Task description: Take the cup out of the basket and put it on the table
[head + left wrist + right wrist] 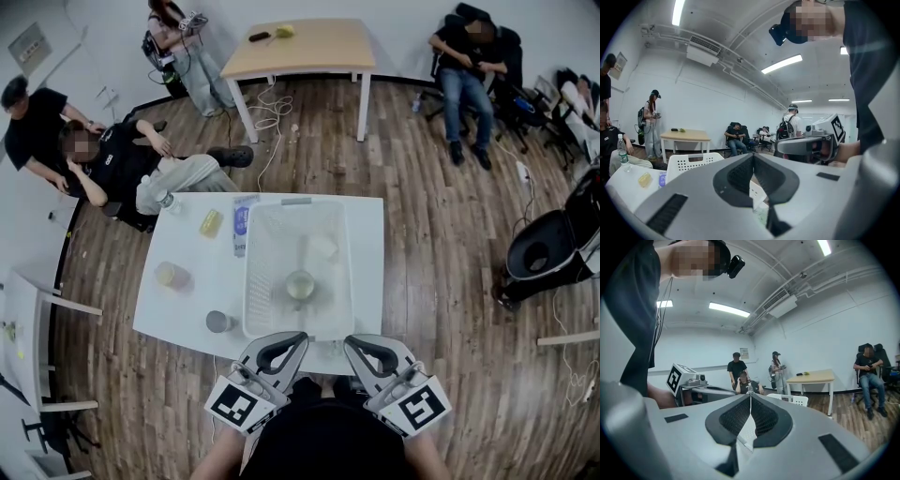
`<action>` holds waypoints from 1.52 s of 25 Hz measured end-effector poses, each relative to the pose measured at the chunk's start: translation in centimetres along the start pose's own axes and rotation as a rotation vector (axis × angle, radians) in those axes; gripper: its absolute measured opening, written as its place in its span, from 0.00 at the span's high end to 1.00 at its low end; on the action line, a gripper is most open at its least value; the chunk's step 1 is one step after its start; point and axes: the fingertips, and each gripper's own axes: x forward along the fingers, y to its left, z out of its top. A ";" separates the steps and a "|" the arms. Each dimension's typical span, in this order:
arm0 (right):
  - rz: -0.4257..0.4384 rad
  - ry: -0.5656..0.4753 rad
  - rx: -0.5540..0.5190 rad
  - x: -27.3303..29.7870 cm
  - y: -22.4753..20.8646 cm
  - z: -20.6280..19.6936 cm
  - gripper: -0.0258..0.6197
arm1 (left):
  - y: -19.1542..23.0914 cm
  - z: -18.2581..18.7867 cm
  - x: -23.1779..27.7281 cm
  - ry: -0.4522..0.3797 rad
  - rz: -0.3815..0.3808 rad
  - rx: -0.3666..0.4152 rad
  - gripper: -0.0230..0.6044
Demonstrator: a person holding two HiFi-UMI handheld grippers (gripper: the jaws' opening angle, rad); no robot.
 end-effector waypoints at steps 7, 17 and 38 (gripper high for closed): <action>-0.028 -0.014 0.015 -0.7 -1.4 0.2 0.92 | 1.9 -1.3 2.3 0.108 0.032 0.077 0.95; -0.091 -0.024 0.052 -2.7 -3.6 -0.4 0.92 | 5.4 -4.9 7.6 0.346 0.002 0.255 0.78; -0.249 -0.001 0.110 -8.7 -8.9 -2.4 0.92 | 12.9 -25.3 13.1 1.163 -0.081 0.309 0.71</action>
